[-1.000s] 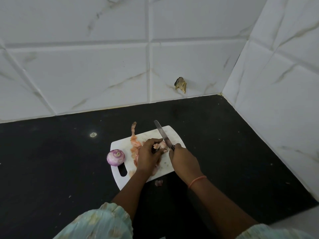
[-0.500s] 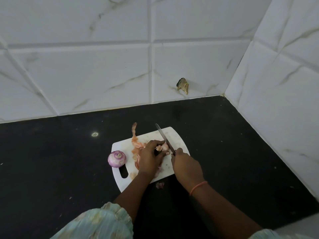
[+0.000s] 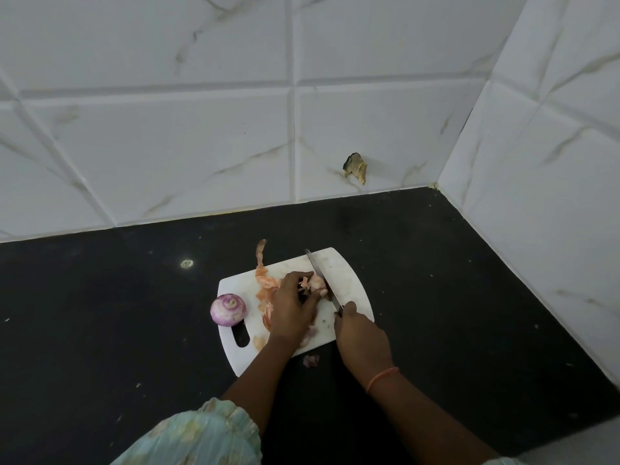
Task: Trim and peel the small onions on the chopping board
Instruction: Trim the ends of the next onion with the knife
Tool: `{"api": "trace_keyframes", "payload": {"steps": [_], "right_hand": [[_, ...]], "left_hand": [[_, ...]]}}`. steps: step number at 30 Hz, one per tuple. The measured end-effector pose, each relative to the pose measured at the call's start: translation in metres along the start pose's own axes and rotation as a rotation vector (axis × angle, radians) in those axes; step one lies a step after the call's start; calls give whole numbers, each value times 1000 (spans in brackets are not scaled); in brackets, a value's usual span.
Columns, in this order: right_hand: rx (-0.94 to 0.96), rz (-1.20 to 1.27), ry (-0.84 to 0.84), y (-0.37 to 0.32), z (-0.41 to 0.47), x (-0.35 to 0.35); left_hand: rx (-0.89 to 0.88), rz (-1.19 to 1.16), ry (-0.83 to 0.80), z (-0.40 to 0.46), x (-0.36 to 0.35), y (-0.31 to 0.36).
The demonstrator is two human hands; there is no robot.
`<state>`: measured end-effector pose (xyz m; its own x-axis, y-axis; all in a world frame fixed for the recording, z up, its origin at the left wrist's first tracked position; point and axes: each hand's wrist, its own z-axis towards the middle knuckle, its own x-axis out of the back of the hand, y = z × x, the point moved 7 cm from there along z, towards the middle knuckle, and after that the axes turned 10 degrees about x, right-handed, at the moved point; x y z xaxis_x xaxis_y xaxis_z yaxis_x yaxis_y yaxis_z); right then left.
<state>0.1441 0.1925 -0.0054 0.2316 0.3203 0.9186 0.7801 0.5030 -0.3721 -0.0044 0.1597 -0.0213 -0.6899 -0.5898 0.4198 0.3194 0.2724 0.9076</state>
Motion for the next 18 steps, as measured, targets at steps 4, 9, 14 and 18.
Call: {"api": "trace_keyframes", "payload": {"steps": [4,9,14,18], "right_hand": [[-14,10,1,0,-1,3],[-26,94,9,4,-5,14],[-83,146,133,15,-18,25],[-85,156,76,14,-20,18]], "left_hand": [[-6,-41,48,-3,5,4],[-31,-69,62,-6,8,8],[17,-146,87,-11,13,13],[5,-281,161,-15,32,37]]}}
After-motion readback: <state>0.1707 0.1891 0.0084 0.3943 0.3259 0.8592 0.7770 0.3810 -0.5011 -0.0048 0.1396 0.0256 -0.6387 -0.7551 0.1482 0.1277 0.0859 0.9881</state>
